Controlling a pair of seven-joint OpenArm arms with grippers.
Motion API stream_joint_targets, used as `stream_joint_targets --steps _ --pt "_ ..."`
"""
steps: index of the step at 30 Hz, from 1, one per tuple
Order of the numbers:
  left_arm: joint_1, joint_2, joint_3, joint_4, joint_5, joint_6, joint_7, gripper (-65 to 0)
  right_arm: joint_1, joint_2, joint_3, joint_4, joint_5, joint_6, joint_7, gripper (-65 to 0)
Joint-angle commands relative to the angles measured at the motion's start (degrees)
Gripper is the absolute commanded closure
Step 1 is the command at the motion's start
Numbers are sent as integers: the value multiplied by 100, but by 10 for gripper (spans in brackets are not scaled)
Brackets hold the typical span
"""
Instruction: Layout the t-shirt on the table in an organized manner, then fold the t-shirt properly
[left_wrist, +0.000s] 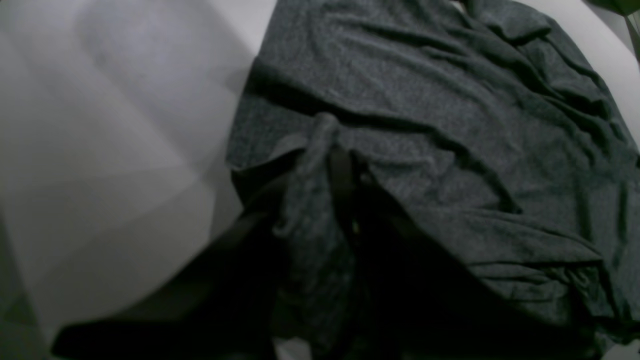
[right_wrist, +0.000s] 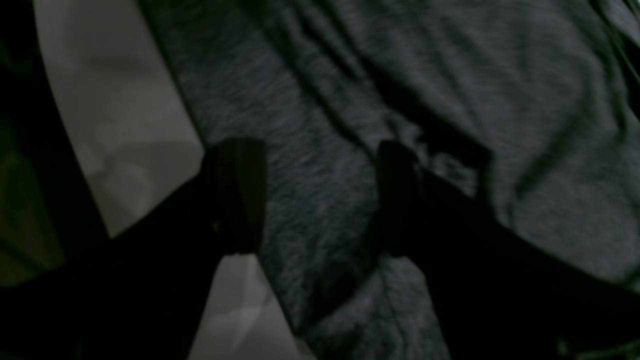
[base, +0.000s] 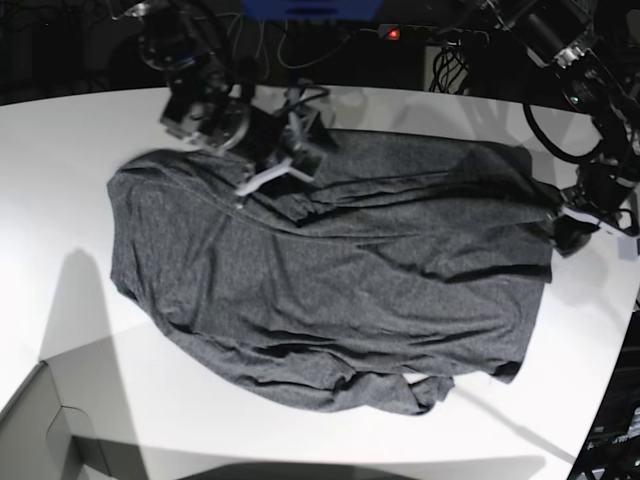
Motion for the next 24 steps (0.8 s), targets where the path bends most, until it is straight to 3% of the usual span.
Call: stream_joint_targets --steps 1,20,24 --pt "-76 -81 -9 97 -123 -10 -111 -1 87 12 -46 2 -28 -42 104 -354" --pt "-67 -81 -18 97 -123 -10 -111 -1 975 -155 -178 -762 -28 -42 104 -352" --pt "-67 -81 -18 97 -123 -10 -111 -1 1063 -216 -186 -982 -28 -42 104 -298"
